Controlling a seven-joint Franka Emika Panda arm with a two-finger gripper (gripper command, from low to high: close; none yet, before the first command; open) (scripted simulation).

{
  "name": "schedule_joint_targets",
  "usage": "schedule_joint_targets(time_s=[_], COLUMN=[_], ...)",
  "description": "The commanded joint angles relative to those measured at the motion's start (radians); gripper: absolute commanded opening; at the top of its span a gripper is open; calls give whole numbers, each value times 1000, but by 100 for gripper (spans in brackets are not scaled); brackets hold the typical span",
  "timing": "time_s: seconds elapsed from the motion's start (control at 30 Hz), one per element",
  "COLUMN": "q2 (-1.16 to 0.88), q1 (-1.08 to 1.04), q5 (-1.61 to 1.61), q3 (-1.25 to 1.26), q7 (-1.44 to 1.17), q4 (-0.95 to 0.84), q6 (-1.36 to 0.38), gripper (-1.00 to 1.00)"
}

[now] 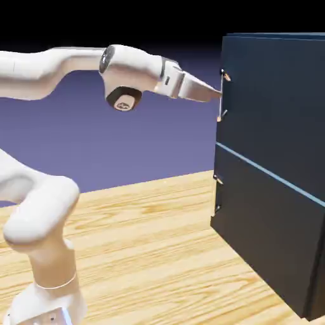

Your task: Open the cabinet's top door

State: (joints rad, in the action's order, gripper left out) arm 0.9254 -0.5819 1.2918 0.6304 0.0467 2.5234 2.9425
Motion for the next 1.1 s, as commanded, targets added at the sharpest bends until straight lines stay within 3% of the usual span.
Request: schedule_joint_targets(time_s=[0.0,0.83,1.07], q2=[12,311,298], q1=[-20,-520,-688], q5=[44,1132,1167], q3=[21,552,617], q7=[-23,-608,-605], q4=[-10,-251,-384], q6=[-3,-83,-110], gripper=[0,0,0])
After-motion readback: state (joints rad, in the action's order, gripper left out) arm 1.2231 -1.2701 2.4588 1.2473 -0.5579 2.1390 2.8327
